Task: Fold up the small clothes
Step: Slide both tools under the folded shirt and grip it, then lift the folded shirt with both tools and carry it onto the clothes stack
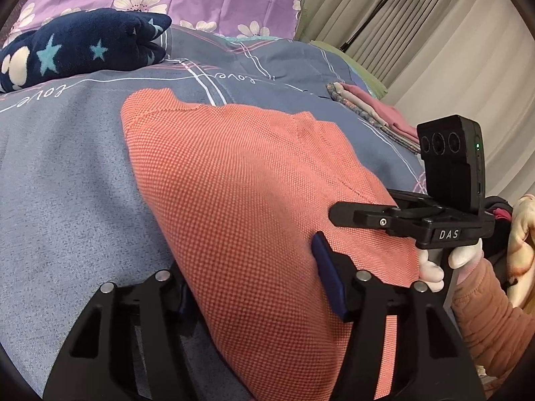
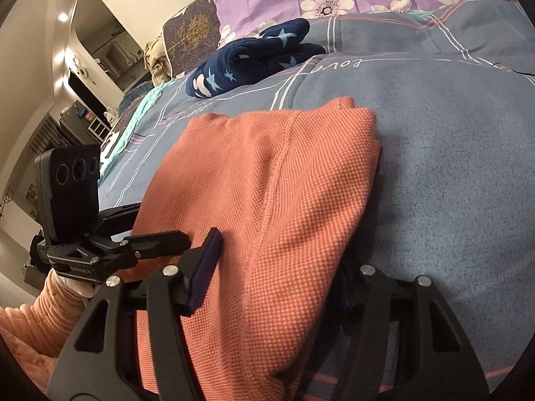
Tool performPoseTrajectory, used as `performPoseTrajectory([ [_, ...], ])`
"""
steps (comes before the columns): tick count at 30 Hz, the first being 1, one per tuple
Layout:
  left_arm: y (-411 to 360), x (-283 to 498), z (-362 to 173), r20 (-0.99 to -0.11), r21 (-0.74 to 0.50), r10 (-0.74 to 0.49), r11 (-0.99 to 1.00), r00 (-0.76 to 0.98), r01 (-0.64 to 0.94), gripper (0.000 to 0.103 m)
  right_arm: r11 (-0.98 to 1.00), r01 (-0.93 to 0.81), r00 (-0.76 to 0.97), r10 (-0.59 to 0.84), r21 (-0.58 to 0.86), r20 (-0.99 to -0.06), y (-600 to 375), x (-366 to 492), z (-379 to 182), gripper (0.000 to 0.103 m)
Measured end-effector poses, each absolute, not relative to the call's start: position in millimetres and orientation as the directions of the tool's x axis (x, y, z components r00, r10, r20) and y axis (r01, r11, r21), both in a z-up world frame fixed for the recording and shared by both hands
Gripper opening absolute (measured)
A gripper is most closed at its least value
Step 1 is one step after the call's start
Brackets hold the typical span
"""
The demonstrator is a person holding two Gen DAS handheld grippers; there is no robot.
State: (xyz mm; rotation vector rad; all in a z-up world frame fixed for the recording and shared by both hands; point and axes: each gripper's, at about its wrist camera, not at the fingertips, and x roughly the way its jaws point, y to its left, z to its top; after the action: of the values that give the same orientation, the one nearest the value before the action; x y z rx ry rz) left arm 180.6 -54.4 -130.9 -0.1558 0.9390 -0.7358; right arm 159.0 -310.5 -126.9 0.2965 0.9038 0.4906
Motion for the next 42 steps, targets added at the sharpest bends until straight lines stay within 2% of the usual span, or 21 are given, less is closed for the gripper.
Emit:
performPoseTrajectory([
  [7, -50.0, 177.3, -130.7, -0.672, -0.438, -0.639, 0.751, 0.376, 0.494, 0.059, 0.860, -0.247, 0.534, 0.505, 0.446, -0.679, -314.3, 146.7, -126.0, 0.055],
  [18, -44.5, 182.5, -133.5, -0.656, -0.479, -0.663, 0.735, 0.361, 0.481, 0.057, 0.842, -0.261, 0.514, 0.535, 0.472, -0.671, -319.3, 146.8, -129.0, 0.057],
  [20, -46.4, 184.0, -133.8, -0.659, -0.472, -0.659, 0.738, 0.363, 0.483, 0.057, 0.848, -0.269, 0.521, 0.527, 0.456, -0.672, -315.7, 148.9, -129.0, 0.055],
  [24, -53.0, 180.3, -132.4, -0.683, -0.417, -0.622, 0.763, 0.383, 0.495, 0.055, 0.859, -0.270, 0.539, 0.509, 0.434, -0.671, -311.8, 147.9, -129.2, 0.044],
  [27, -63.3, 171.2, -125.1, -0.704, -0.322, -0.565, 0.794, 0.431, 0.516, 0.045, 0.862, -0.257, 0.549, 0.502, 0.437, -0.668, -312.4, 146.5, -128.3, 0.035],
  [29, -71.2, 161.4, -115.9, -0.704, -0.241, -0.525, 0.811, 0.478, 0.534, 0.036, 0.884, -0.260, 0.570, 0.465, 0.389, -0.677, -305.1, 139.8, -121.9, 0.028],
  [30, -74.0, 156.6, -111.4, -0.702, -0.207, -0.507, 0.817, 0.500, 0.538, 0.035, 0.892, -0.262, 0.580, 0.451, 0.369, -0.679, -302.7, 137.6, -118.7, 0.026],
  [35, -81.1, 127.8, -83.4, -0.665, -0.080, -0.454, 0.833, 0.594, 0.547, 0.033, 0.929, -0.279, 0.679, 0.371, 0.245, -0.634, -286.1, 105.2, -85.4, 0.024],
  [42, -84.4, 87.7, -32.1, -0.574, -0.063, -0.503, 0.814, 0.646, 0.577, 0.032, 0.940, -0.283, 0.785, 0.342, 0.192, -0.516, -288.5, 45.9, -39.9, 0.024],
])
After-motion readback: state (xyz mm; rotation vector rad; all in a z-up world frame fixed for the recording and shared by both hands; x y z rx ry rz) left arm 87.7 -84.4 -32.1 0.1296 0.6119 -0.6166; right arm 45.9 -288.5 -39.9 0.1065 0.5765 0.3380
